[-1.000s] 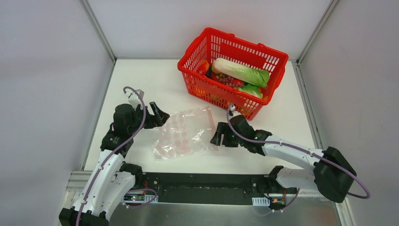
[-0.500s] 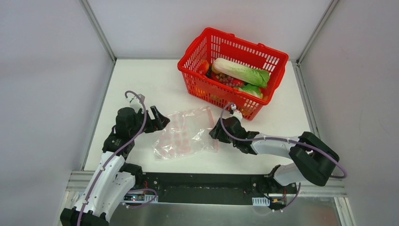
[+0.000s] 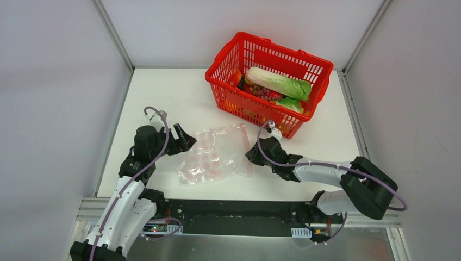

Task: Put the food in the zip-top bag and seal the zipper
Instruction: Open the zipper of the food storage bag at the center of the board.

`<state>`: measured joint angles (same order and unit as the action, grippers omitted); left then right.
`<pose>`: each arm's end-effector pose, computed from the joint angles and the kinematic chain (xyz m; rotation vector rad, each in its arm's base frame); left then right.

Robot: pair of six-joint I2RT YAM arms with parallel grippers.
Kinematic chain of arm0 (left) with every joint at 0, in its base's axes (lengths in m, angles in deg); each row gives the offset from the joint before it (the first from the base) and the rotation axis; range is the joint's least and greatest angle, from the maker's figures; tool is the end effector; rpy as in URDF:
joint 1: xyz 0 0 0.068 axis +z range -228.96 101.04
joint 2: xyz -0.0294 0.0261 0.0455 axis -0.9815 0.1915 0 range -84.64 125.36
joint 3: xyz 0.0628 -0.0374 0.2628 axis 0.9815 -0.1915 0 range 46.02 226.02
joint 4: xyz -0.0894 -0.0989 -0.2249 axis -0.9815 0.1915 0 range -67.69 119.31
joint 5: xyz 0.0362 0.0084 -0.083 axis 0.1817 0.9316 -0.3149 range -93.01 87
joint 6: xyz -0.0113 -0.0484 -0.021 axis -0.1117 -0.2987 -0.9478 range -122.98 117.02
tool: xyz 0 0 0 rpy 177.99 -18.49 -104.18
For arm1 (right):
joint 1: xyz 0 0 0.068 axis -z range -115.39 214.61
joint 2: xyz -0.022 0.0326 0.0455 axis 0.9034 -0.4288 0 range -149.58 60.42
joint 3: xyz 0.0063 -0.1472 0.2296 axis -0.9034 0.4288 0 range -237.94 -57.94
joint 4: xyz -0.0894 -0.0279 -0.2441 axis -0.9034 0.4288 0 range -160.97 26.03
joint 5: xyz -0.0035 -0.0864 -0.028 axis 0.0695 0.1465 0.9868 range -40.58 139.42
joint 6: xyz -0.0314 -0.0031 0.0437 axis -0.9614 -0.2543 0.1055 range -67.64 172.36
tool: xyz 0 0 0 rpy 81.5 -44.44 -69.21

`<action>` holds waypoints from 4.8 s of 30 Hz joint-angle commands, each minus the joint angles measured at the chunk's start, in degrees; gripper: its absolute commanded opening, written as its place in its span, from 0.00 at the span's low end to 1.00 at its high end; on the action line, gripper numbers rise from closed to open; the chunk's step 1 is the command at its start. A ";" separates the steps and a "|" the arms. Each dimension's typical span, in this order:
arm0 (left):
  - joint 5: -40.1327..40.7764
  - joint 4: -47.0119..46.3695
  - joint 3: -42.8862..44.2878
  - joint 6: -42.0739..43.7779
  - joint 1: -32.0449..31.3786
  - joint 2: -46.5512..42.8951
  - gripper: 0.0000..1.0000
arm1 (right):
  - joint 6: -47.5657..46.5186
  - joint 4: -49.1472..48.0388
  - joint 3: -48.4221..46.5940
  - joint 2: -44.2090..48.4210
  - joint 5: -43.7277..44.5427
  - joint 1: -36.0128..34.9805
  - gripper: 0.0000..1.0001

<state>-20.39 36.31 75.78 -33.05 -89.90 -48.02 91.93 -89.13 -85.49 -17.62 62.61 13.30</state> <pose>0.1545 -0.0408 0.2627 -0.1235 1.9916 -0.7631 0.1685 0.1973 0.1629 -0.0853 2.1963 0.6824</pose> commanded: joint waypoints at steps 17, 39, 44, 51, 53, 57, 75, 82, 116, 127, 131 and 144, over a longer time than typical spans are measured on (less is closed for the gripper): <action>-5.28 -3.17 1.46 -0.82 -3.71 4.56 0.78 | -10.13 -4.56 4.46 11.57 -6.62 -0.63 0.15; 7.36 -14.99 -5.92 -3.19 -24.57 15.83 0.74 | -1.35 -6.85 6.84 6.51 -2.74 -0.79 0.28; 9.97 -17.40 -7.42 -4.09 -24.57 19.47 0.71 | 0.03 -9.09 7.56 5.90 -5.51 -0.80 0.30; 10.66 -17.84 -7.40 -4.15 -24.64 21.38 0.65 | 0.72 -11.55 8.43 6.70 -5.55 -0.51 0.43; 10.75 -17.65 -7.52 -3.84 -24.58 21.33 0.64 | 0.98 -11.55 8.10 6.52 -6.27 -0.32 0.44; 10.56 -17.08 -7.17 -3.34 -24.60 22.35 0.63 | 2.94 -13.84 8.80 6.66 -5.99 -0.15 0.42; 6.20 -21.34 -4.36 -3.84 -24.79 25.34 0.64 | -2.51 -29.44 13.83 9.27 -18.38 0.51 0.00; 4.63 -24.30 2.00 -7.01 -28.35 27.58 0.69 | -10.26 -21.65 10.12 7.35 -14.35 -2.30 0.00; 17.49 2.94 23.86 -8.37 -37.49 44.76 0.10 | -22.63 -23.73 9.50 11.12 1.23 -15.67 0.00; 16.49 1.18 20.44 -5.90 -37.48 41.04 0.00 | -14.01 -17.94 9.47 17.38 9.31 -15.52 0.43; 13.07 -2.17 17.94 -3.76 -37.49 37.22 0.00 | -9.07 -6.99 5.57 17.99 11.78 -12.50 0.58; 12.26 -1.94 16.43 -1.59 -37.93 30.00 0.00 | 0.23 -16.18 2.72 6.37 -15.10 -2.98 0.64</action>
<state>-7.43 34.75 92.94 -36.46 -127.04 -16.81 89.85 -100.01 -79.28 -8.57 55.70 10.30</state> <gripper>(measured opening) 0.009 0.633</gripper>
